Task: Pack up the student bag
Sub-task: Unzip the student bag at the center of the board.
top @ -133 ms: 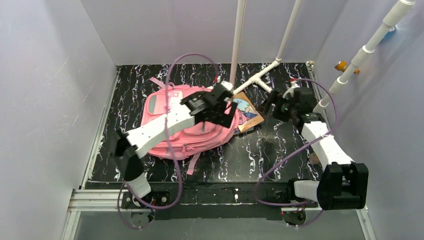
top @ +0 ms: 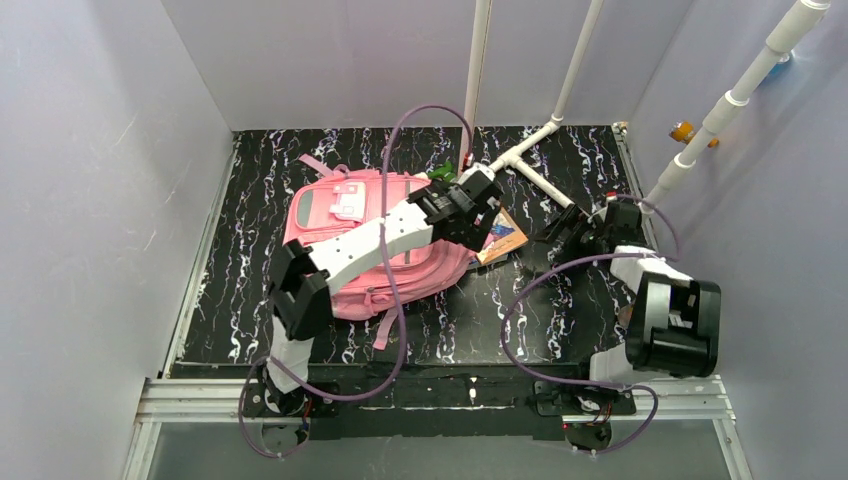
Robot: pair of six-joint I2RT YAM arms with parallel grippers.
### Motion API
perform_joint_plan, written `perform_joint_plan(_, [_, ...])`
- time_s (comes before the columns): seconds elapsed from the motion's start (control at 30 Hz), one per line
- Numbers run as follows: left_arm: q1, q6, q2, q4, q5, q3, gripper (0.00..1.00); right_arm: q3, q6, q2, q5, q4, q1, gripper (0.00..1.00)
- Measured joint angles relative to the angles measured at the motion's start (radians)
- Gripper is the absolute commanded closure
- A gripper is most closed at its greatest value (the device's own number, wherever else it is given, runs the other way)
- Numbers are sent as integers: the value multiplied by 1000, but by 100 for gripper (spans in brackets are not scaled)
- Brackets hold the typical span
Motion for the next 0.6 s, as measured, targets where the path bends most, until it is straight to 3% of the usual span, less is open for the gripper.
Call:
perform_joint_plan(0.07, [-11, 7, 59, -21, -52, 27, 2, -39, 34, 66, -47, 39, -7, 2])
perform_joint_plan(0.23, [-20, 21, 122, -48, -140, 46, 16, -52, 61, 89, -104, 121, 5, 5])
perform_joint_plan(0.37, [-17, 25, 101, -40, -182, 12, 42, -52, 62, 97, -129, 181, 5, 9])
perform_joint_plan(0.6, [-5, 47, 80, -15, -192, -34, 75, -52, 64, 174, -161, 237, 29, 11])
